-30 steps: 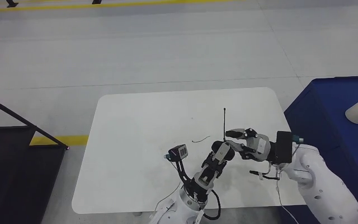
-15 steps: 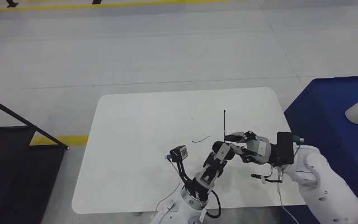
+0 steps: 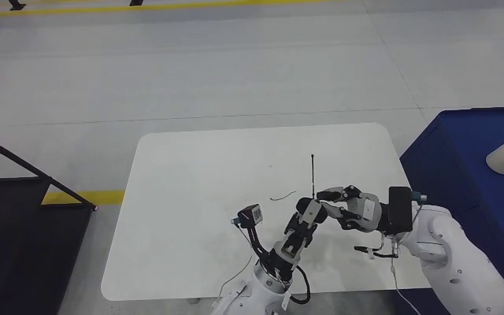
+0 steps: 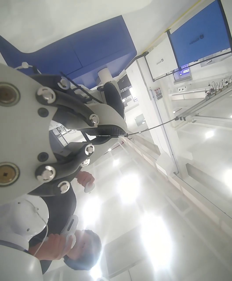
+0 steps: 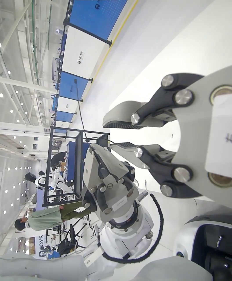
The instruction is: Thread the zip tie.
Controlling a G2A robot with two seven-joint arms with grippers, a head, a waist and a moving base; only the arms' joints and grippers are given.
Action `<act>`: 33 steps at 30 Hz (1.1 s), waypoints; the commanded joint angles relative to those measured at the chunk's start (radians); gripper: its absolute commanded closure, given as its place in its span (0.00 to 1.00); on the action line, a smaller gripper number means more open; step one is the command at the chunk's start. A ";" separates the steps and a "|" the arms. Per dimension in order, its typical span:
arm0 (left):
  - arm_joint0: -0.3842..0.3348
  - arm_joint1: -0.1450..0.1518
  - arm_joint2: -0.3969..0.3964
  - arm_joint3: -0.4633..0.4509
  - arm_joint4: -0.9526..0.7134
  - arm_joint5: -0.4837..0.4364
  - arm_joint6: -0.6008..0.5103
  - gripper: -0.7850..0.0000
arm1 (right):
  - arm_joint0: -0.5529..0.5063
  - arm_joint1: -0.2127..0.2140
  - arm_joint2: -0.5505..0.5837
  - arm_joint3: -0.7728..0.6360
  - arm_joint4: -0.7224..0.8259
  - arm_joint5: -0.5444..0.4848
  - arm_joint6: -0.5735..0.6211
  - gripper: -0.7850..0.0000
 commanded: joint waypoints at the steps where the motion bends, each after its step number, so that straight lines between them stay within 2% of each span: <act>1: 0.000 -0.001 0.003 0.003 0.002 0.004 0.000 1.00 | 0.000 0.000 0.001 -0.002 0.000 0.000 0.001 0.84; 14: -0.010 -0.004 0.021 0.021 0.004 0.029 -0.018 1.00 | 0.000 0.001 0.010 -0.005 0.004 0.000 0.016 0.87; 18: -0.014 -0.003 0.027 0.021 0.005 0.038 -0.026 1.00 | 0.005 0.001 0.007 0.000 0.003 0.000 0.016 0.91; 22: -0.018 -0.001 0.032 0.019 0.004 0.043 -0.025 1.00 | 0.007 0.000 0.005 0.003 0.001 0.000 0.018 1.00; 28: -0.019 0.001 0.035 0.021 0.002 0.050 -0.022 1.00 | 0.013 -0.003 0.009 0.012 0.010 0.006 0.002 1.00; 33: -0.016 0.003 0.035 0.026 0.002 0.077 -0.031 1.00 | 0.016 -0.009 0.033 0.017 0.021 0.060 -0.038 1.00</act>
